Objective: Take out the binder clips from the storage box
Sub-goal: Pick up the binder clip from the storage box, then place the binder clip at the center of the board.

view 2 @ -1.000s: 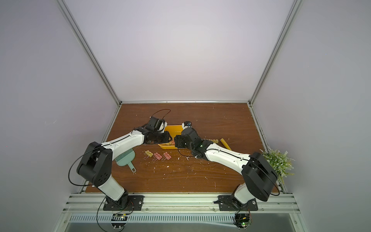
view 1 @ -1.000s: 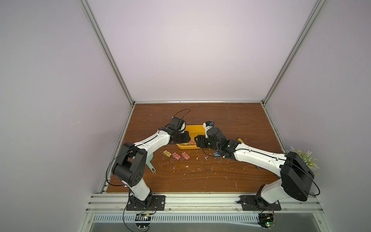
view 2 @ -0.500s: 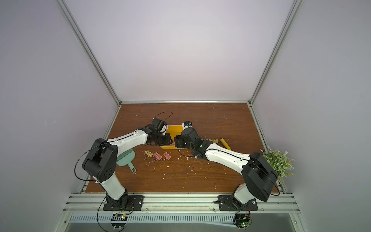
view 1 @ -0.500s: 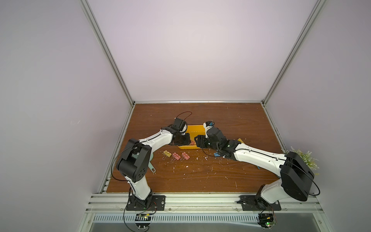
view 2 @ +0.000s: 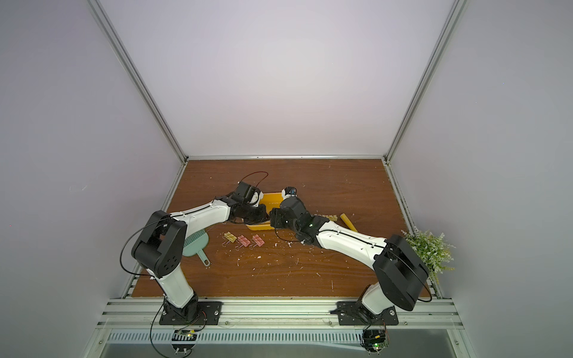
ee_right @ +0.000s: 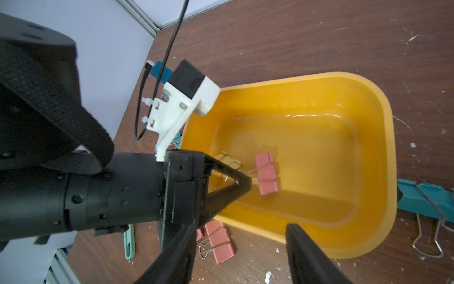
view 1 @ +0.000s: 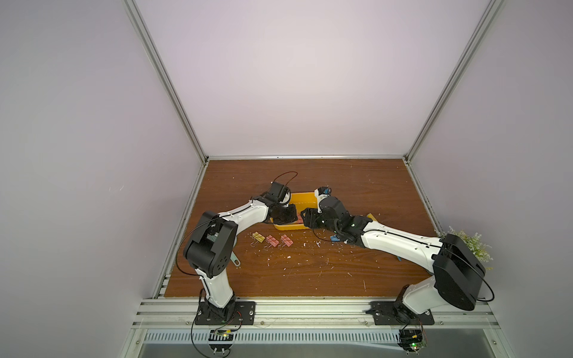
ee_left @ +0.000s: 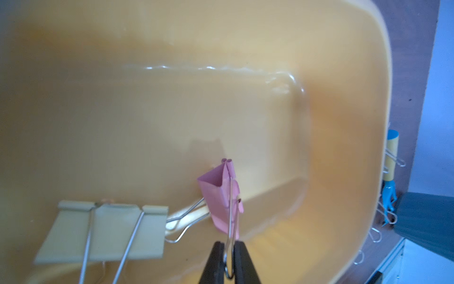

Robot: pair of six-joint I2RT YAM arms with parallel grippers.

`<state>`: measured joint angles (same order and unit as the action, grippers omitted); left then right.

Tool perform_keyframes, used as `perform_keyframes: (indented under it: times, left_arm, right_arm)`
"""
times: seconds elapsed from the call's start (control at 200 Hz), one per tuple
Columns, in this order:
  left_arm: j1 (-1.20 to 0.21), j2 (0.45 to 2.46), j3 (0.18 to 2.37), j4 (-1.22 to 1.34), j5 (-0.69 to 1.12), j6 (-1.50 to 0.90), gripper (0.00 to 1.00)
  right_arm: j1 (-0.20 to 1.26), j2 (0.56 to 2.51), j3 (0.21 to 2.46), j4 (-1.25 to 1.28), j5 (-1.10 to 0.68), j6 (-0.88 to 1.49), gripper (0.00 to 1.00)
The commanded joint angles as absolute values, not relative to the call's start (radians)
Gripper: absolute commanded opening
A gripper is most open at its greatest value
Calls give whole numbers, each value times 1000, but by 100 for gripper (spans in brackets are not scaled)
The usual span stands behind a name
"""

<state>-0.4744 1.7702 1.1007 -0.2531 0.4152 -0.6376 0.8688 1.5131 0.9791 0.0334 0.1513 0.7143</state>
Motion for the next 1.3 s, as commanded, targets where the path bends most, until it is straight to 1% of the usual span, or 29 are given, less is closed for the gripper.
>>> perform_keyframes:
  times: [0.0,0.09,0.255,0.47,0.67,0.811,0.971,1.186,1.296]
  left_arm:
    - [-486,1743,1104,-170,463,-683,10]
    - [-487,1738,1094,-116,491,-716,8]
    - [-486,1737,1071,-11,546,-776,6]
    - [-486,1740,1066,35,570,-803,5]
    - [-485,1718,1031,150,614,-846,4]
    - [-484,1690,1010,184,607,-851,3]
    - [-473,1625,959,256,583,-880,0]
    - [-416,1496,862,361,537,-933,0]
    - [-383,1416,806,391,503,-953,0]
  right_arm:
    - [869,1494,985,35,172,715,64]
    - [869,1491,986,32,172,715,64]
    - [869,1479,982,28,182,713,64]
    - [869,1464,967,31,193,718,64]
    - [869,1460,967,35,198,718,64]
    - [867,1448,959,44,196,719,64]
    - [868,1421,950,54,199,721,64]
    - [868,1351,872,172,199,729,64]
    - [868,1338,859,194,197,734,64]
